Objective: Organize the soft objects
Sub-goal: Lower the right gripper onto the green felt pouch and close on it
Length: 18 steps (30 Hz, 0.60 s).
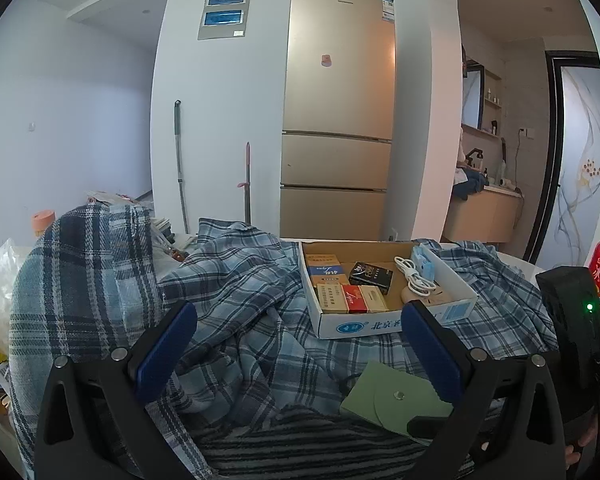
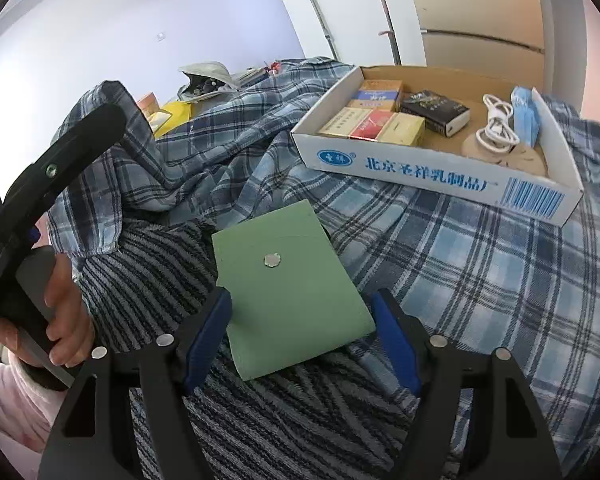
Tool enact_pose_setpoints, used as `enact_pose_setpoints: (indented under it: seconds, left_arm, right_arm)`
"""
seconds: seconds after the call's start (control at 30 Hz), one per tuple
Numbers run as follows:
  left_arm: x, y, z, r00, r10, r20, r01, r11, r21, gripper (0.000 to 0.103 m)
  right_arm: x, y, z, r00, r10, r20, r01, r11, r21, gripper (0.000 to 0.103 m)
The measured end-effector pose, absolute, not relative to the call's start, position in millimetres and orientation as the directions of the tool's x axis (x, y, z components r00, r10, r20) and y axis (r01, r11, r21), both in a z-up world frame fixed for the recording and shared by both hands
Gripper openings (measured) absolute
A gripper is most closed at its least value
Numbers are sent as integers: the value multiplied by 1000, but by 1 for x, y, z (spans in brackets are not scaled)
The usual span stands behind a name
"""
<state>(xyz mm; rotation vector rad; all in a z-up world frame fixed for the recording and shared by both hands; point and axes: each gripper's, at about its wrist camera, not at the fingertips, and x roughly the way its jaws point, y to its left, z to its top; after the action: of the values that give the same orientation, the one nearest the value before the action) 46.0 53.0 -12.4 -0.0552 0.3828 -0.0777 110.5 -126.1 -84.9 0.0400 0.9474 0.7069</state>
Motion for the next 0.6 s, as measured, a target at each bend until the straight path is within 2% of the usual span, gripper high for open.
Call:
enact_pose_setpoints:
  seconds: [0.07,0.23,0.3,0.43,0.6]
  left_arm:
    - [46,54,-13,924,-86,-372,65,996,-69,103]
    - [46,54,-13,925,-86,-370,65,996,-67,103]
    - [45,54,-13,925,-85,-370,65,996,-67,103]
    - [46,54,-13,924,-87,-373,66,995,-68,103]
    - [48,53,-14,920,-92,-382,72,995,-65,103]
  right_arm:
    - [108,-124,-84,364,584,-725,-555,761,335,78]
    - [102,-117,-83,364,574,-733,-587,753,297,78]
    - [101,-115,-84,359,570,-739,-595,750,289,69]
    - [104,-115,-87,358,558,-748,-590,756,282,69]
    - [111,-124,-89,345,579,-739,-550,762,341,69]
